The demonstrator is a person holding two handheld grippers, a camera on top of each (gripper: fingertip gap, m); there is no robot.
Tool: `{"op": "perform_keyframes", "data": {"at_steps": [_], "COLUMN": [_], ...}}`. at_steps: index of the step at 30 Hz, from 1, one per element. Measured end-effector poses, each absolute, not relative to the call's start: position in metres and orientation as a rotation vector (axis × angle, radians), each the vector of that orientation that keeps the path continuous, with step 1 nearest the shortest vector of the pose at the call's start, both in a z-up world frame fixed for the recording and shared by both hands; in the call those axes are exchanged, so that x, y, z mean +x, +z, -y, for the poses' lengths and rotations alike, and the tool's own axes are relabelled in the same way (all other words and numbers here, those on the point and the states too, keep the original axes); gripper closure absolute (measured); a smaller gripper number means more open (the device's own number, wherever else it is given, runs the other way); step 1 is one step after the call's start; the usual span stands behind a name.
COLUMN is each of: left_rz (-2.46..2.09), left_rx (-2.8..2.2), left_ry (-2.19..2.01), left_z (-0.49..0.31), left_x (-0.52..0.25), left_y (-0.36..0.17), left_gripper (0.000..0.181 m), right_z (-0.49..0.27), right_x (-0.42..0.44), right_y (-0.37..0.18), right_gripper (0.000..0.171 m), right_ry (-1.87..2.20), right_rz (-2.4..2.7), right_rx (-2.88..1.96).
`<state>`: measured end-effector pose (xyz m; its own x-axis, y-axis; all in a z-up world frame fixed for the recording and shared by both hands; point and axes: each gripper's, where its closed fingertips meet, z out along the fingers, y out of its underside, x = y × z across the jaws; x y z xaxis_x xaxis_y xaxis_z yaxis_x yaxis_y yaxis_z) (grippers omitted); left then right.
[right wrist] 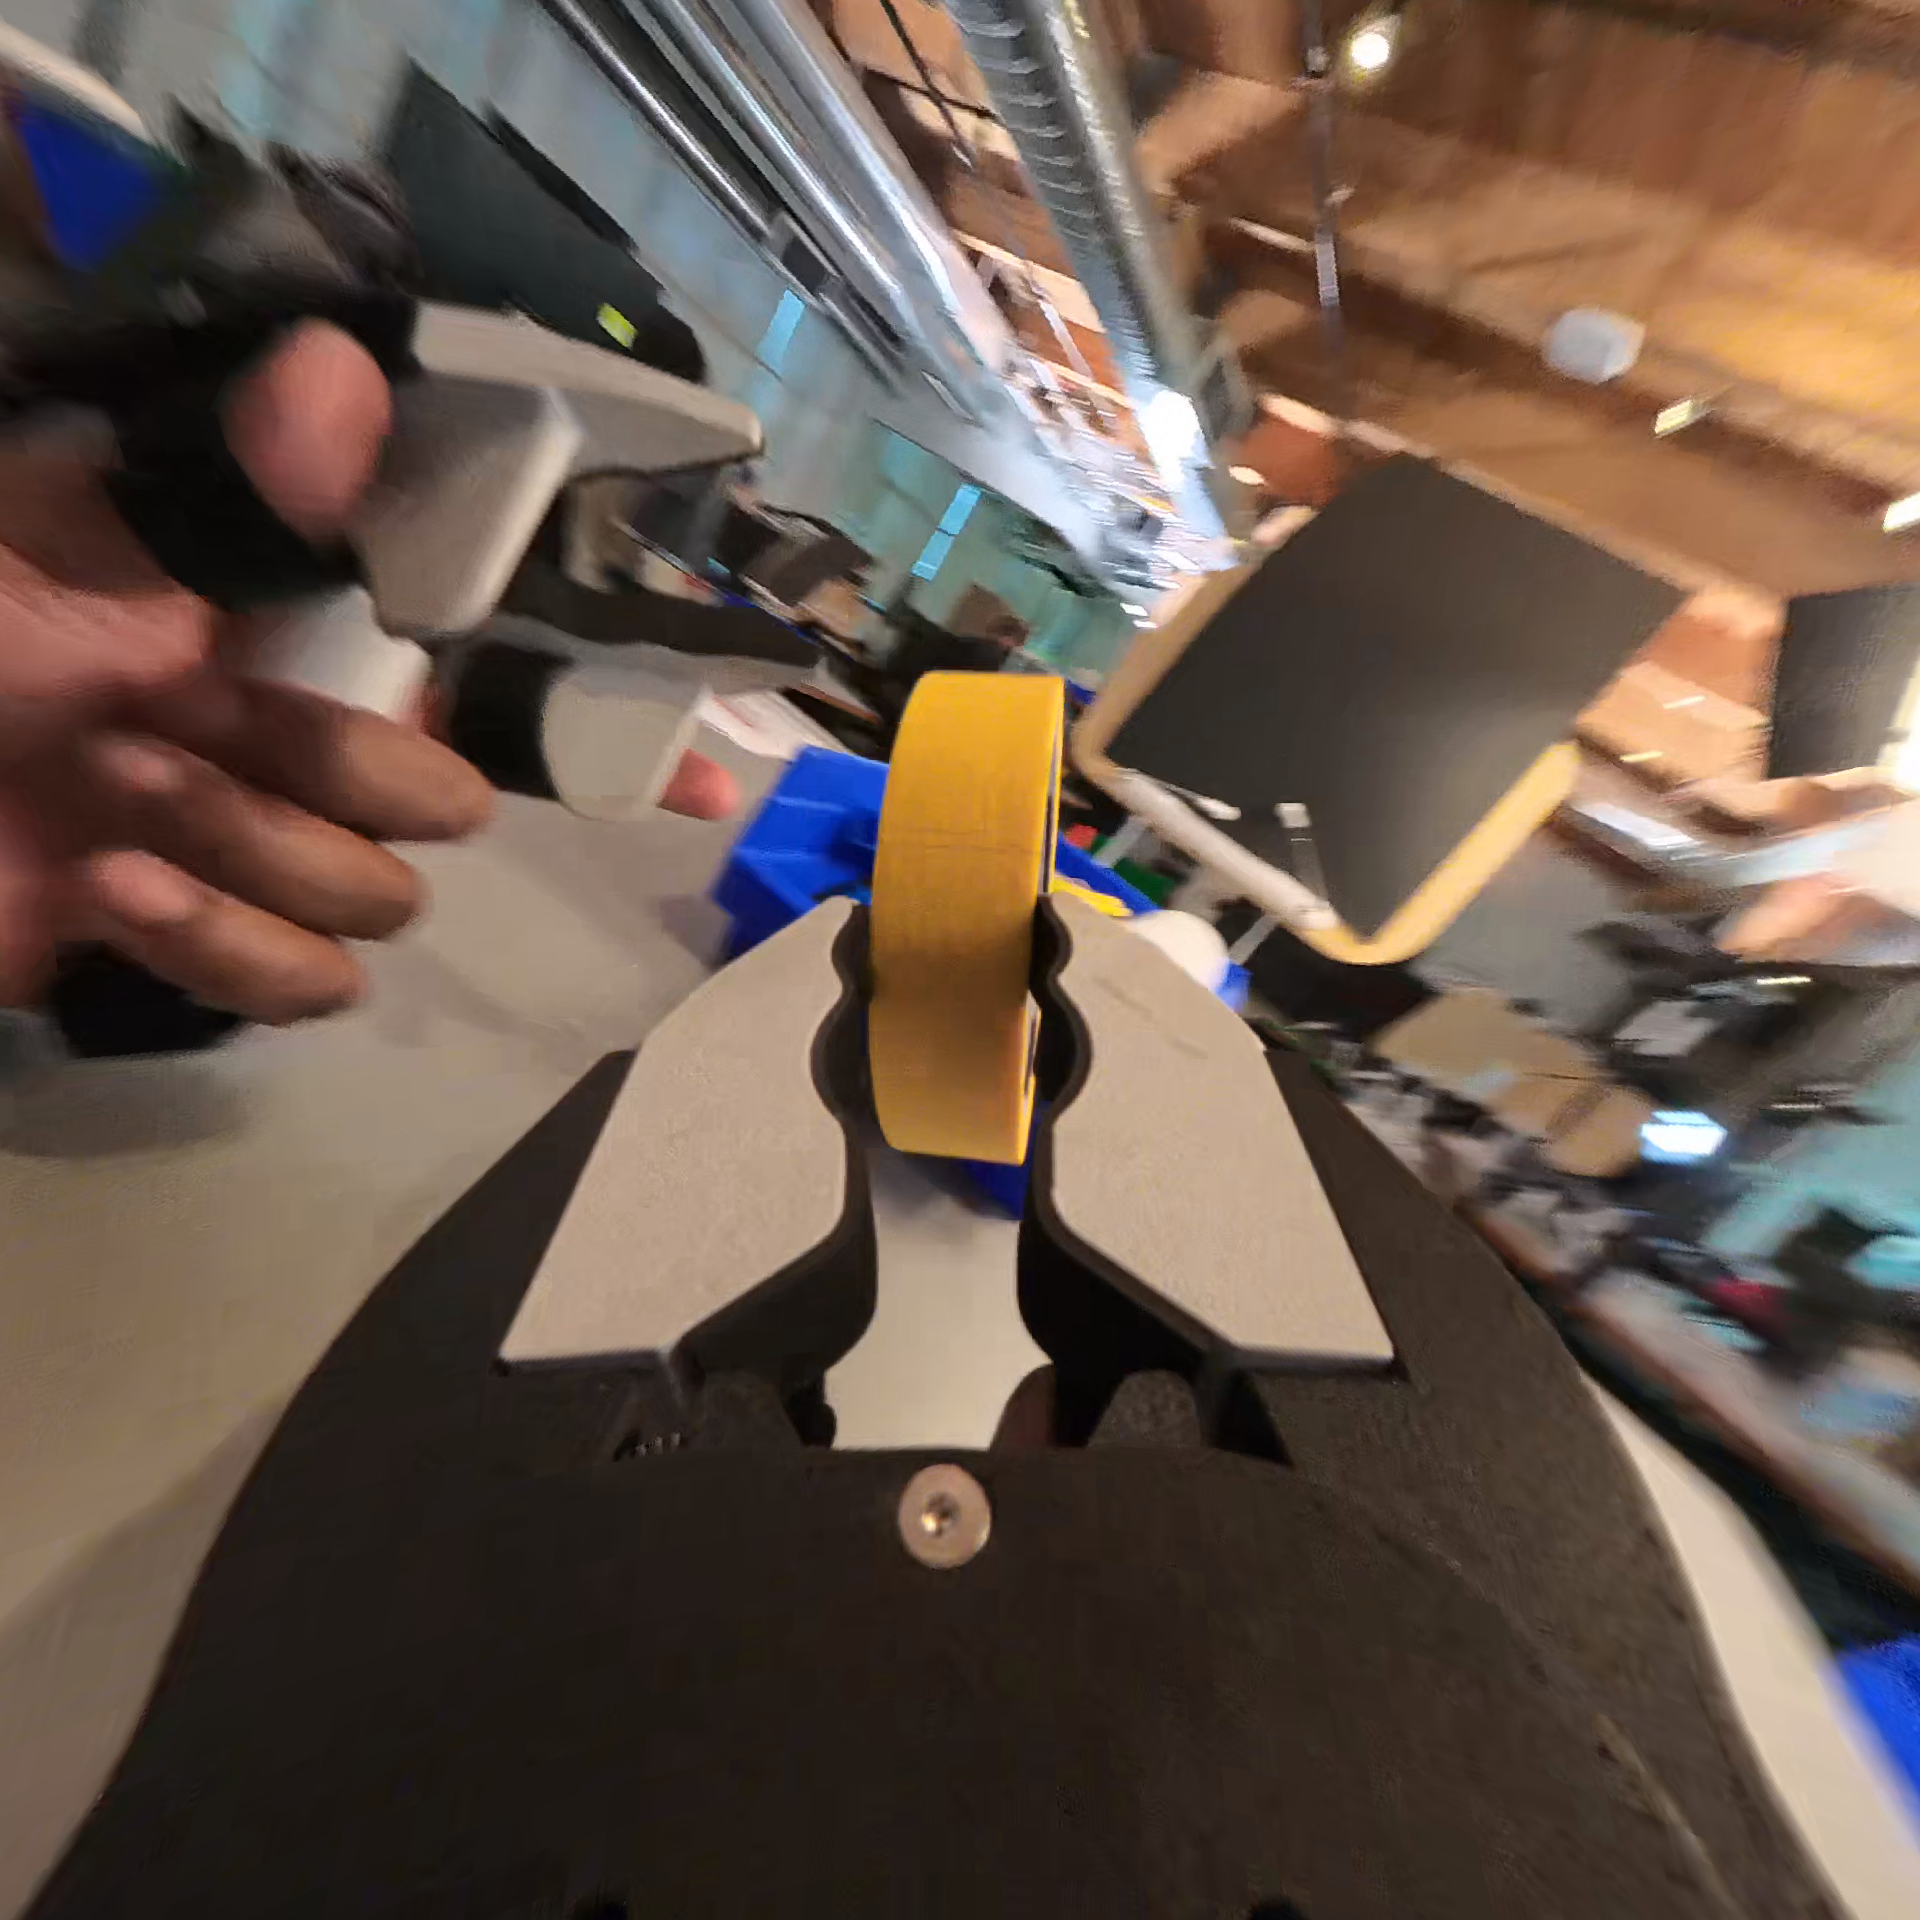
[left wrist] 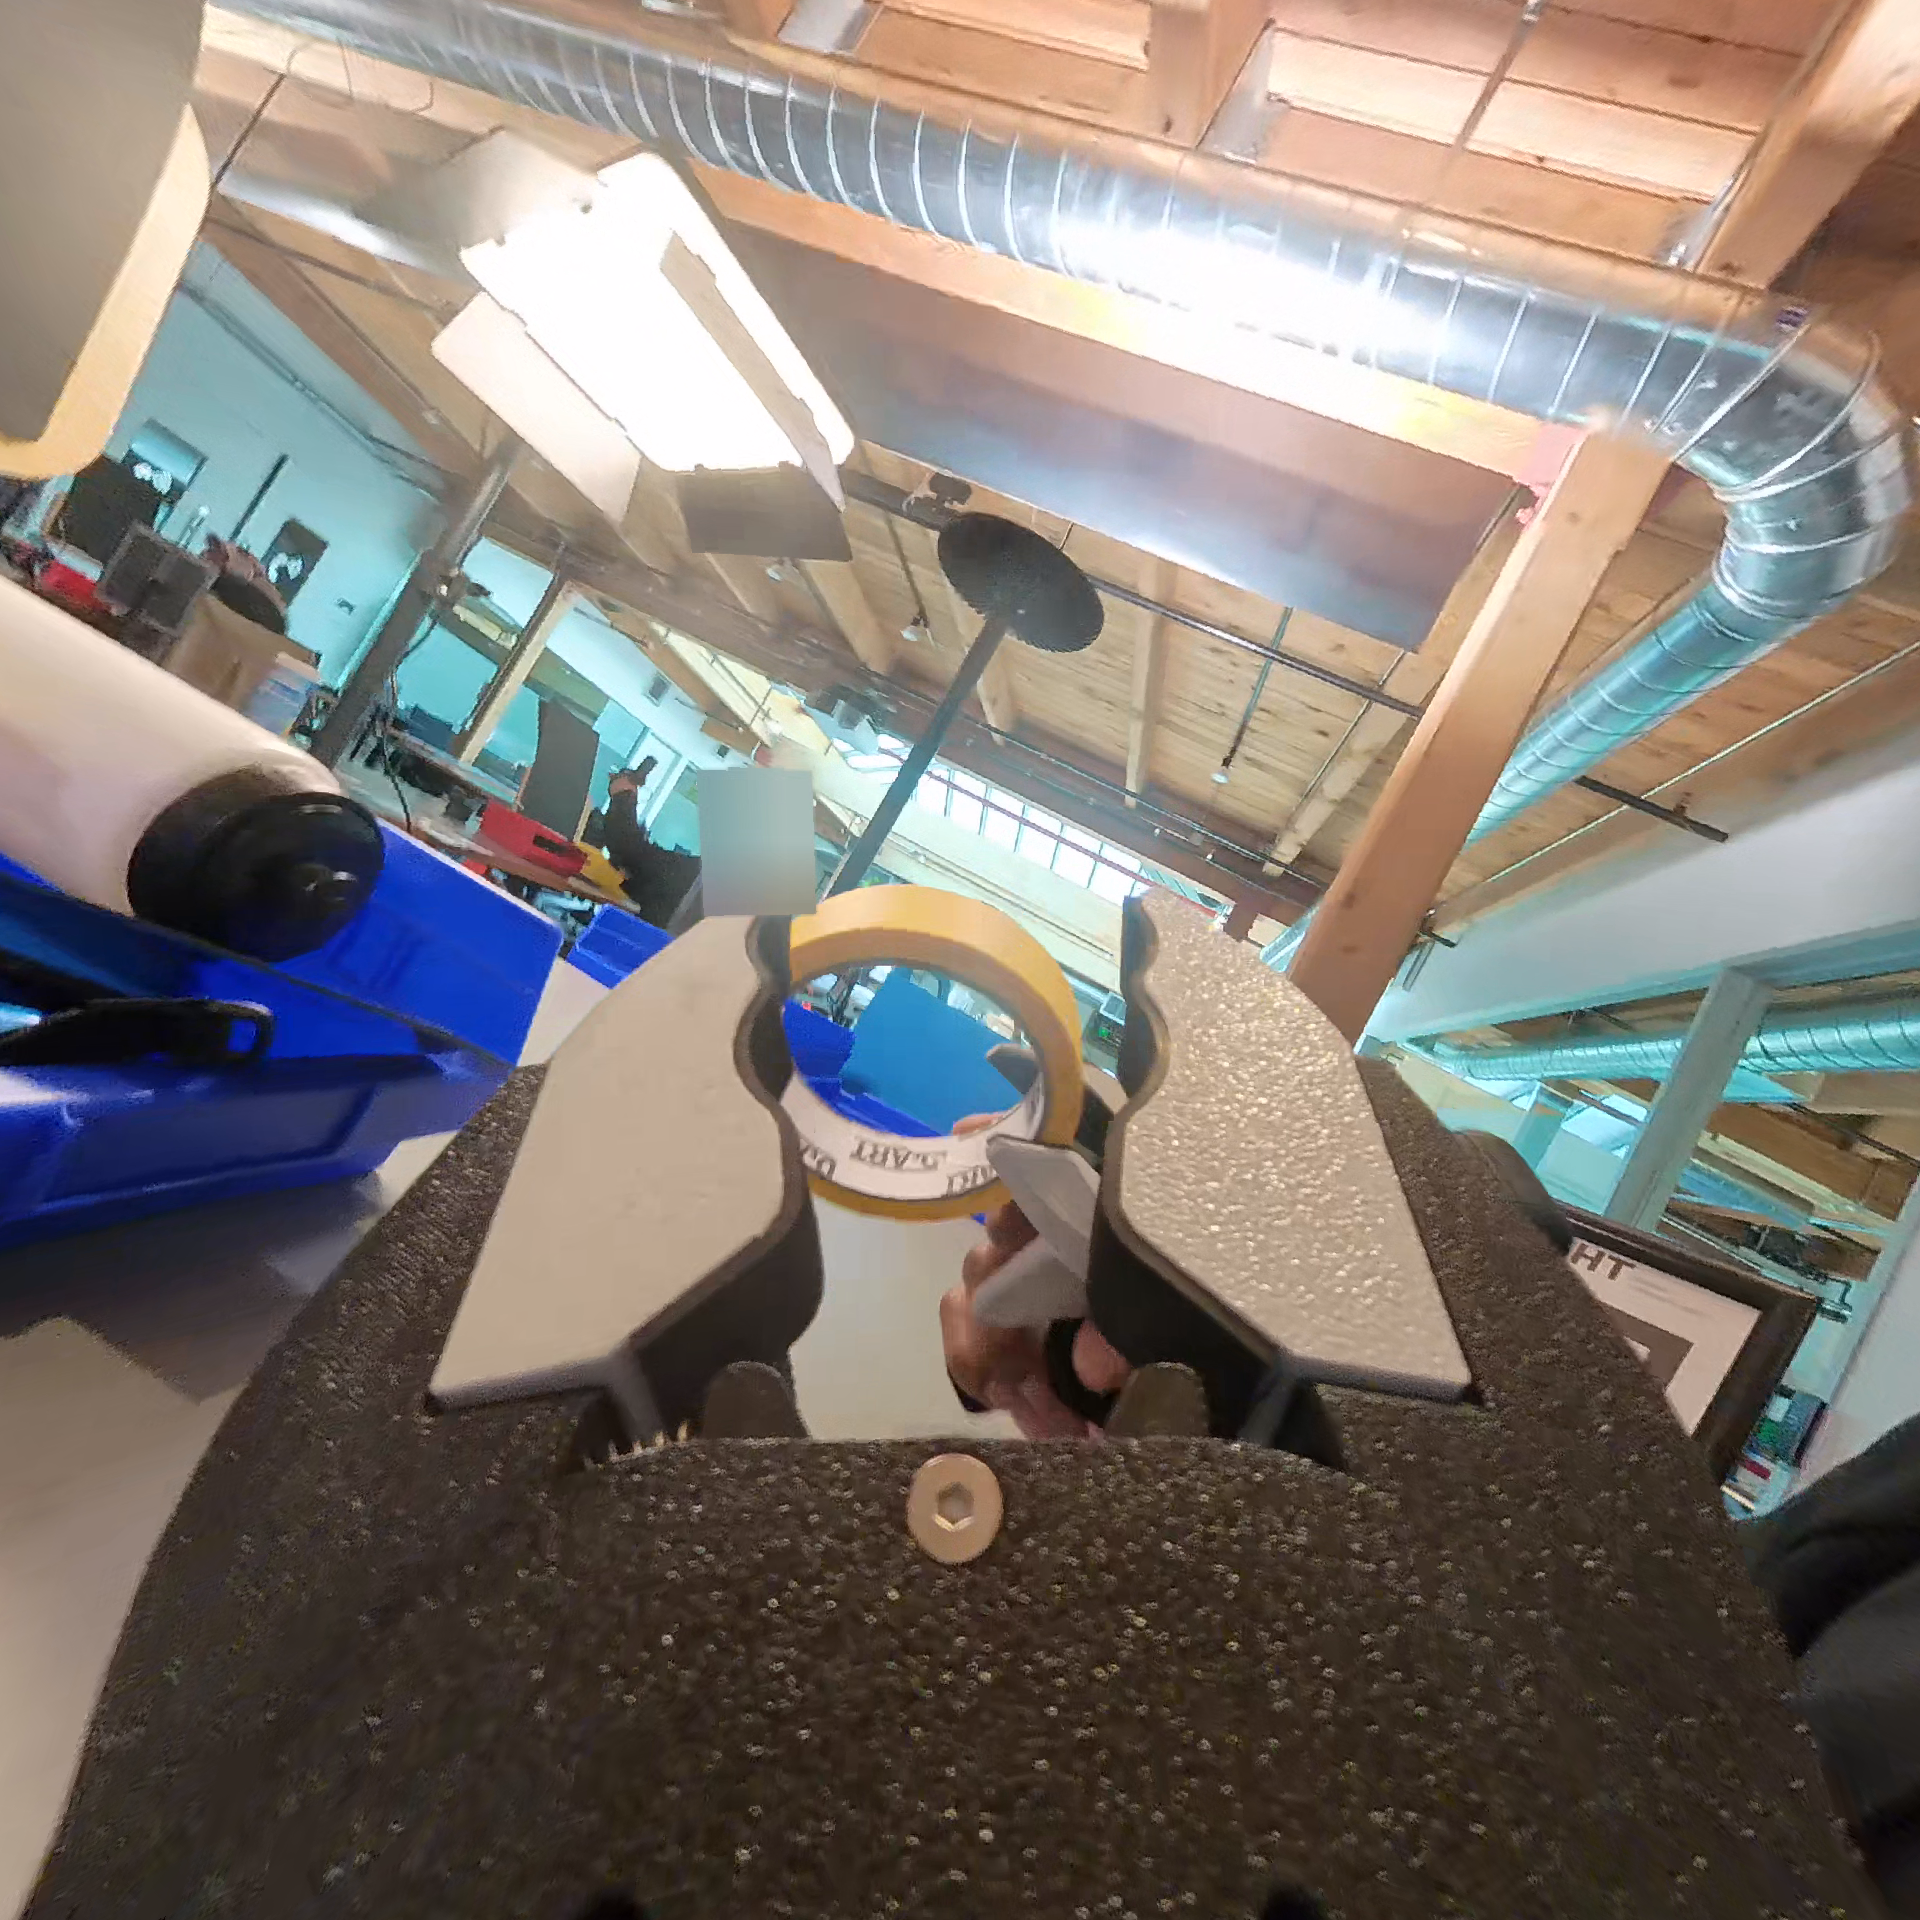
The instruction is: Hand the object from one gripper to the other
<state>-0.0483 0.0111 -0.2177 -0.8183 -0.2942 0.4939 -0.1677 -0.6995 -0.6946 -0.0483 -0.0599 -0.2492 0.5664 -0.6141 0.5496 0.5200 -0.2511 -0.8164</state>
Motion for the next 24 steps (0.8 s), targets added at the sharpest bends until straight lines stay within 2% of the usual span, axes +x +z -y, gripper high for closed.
{"op": "perform_keyframes", "data": {"at_steps": [6,10,17,19,21,24], "left_rz": [-1.474,-1.664,-1.738,-1.751,-1.749,-1.688], "left_rx": [-0.994,-1.05,-1.097,-1.143,-1.203,-1.157], "left_ry": [-2.61,-2.539,-2.642,-2.636,-2.613,-2.604], "left_z": [0.02,0.038,0.044,0.044,0.043,0.036], "left_x": [-0.046,-0.047,-0.053,-0.051,-0.046,-0.045], "left_y": [-0.24,-0.258,-0.26,-0.263,-0.268,-0.265], "left_gripper": [0.116,0.113,0.111,0.115,0.132,0.137], "right_z": [0.057,0.045,0.027,0.021,0.018,0.019], "right_x": [-0.05,-0.062,-0.076,-0.083,-0.087,-0.085], "right_y": [-0.251,-0.255,-0.27,-0.276,-0.278,-0.279], "right_gripper": [0.142,0.143,0.143,0.142,0.142,0.142], "right_ry": [-1.61,-1.729,-1.781,-1.787,-1.803,-1.76], "right_rz": [0.108,0.25,0.471,0.563,0.603,0.572], "right_rx": [-1.505,-1.495,-1.502,-1.492,-1.481,-1.498]}}
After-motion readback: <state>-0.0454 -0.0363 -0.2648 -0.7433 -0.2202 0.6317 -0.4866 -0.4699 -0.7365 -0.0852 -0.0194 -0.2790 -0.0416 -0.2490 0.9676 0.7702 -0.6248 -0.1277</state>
